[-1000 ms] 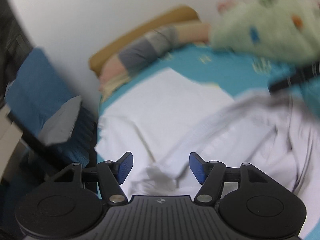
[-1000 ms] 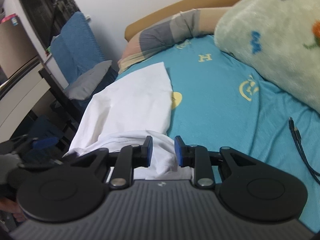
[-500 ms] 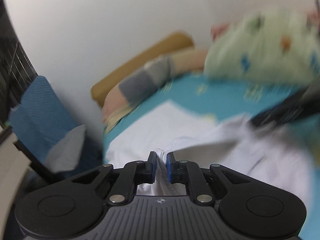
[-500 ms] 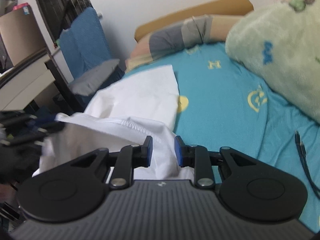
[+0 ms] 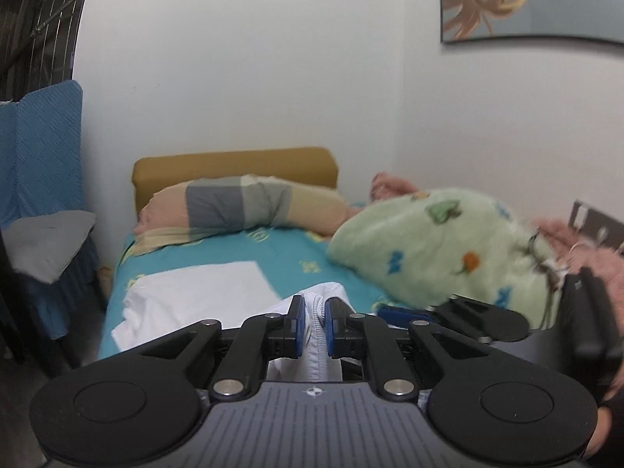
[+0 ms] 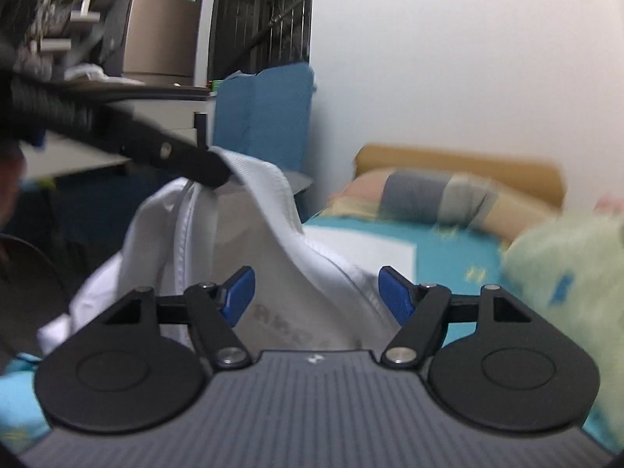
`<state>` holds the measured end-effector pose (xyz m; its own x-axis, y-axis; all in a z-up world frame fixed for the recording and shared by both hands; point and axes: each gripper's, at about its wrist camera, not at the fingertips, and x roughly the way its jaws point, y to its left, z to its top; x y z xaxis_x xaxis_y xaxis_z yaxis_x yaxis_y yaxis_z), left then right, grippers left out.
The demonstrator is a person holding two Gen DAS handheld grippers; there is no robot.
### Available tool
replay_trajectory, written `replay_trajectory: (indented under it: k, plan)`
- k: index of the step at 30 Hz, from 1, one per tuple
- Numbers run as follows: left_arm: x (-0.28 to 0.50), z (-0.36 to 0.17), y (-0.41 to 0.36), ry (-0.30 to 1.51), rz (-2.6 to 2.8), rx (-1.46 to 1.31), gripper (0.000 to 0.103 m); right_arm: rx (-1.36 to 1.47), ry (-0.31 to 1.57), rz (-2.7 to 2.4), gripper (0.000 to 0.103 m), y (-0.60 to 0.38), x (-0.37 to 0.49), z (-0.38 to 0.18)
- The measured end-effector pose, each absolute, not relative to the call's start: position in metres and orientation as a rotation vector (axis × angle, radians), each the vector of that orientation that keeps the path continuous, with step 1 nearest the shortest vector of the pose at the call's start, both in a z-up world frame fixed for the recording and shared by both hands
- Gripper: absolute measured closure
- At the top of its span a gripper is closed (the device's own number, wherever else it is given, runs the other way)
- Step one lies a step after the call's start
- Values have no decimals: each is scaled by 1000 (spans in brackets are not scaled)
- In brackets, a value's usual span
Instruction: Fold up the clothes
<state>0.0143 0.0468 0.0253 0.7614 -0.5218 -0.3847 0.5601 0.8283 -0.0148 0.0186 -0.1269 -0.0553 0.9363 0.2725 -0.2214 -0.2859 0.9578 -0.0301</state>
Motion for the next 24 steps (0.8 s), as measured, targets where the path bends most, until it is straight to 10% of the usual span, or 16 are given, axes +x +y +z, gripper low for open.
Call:
replay_trajectory:
  k: [7, 18, 24]
  plan:
    - [2, 28, 42, 337, -622, 64, 92, 129, 186, 124, 16, -157, 16, -16]
    - [-6, 47, 76, 254, -518, -110, 93, 268, 734, -46, 19, -196, 33, -81]
    - [-3, 54, 93, 253, -471, -144, 93, 332, 730, 31, 19, -210, 5, -56]
